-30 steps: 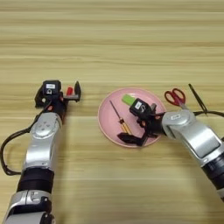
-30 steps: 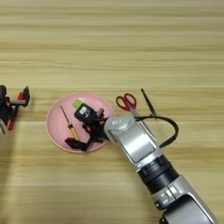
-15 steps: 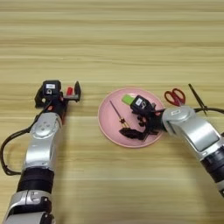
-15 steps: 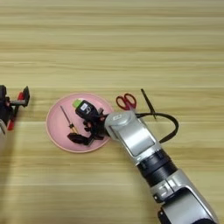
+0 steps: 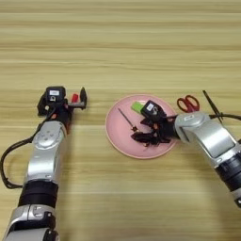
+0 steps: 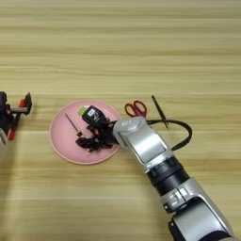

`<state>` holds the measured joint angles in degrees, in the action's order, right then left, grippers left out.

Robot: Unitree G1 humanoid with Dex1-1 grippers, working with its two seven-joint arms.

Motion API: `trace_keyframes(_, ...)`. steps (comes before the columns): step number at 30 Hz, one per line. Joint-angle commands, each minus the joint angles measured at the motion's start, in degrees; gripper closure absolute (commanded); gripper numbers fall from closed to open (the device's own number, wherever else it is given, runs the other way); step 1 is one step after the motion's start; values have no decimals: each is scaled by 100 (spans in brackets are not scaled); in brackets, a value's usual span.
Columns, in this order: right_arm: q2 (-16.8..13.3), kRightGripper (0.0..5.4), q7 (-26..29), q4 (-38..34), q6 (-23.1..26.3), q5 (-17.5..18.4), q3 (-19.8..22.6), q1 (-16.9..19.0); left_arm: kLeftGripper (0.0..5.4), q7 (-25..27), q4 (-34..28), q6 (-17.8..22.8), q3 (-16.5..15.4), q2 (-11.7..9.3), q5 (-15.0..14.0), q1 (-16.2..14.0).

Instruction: Move the objects on the table

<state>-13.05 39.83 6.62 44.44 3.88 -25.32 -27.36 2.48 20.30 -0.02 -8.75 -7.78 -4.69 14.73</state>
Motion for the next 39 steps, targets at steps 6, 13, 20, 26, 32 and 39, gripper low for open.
trace_keyframes(6,-40,337,-8,155,87,-81,-148,192,0,-43,-13,31,-7,15,4,8)
trace_keyframes(13,-20,415,-56,159,56,-92,-147,207,0,-36,-3,26,-12,6,2,6)
trace_keyframes(20,-7,450,-75,145,48,-86,-139,225,0,-30,-21,27,-14,1,-1,-10)
trace_keyframes(26,44,450,-143,143,15,-54,-38,237,0,-27,-20,26,-13,-1,1,-11)
trace_keyframes(32,103,451,-270,100,-81,-69,104,257,0,-20,10,10,-18,-9,-1,-4)
trace_keyframes(39,210,452,-415,-128,17,112,482,216,0,-8,5,6,-15,-13,-2,-10)
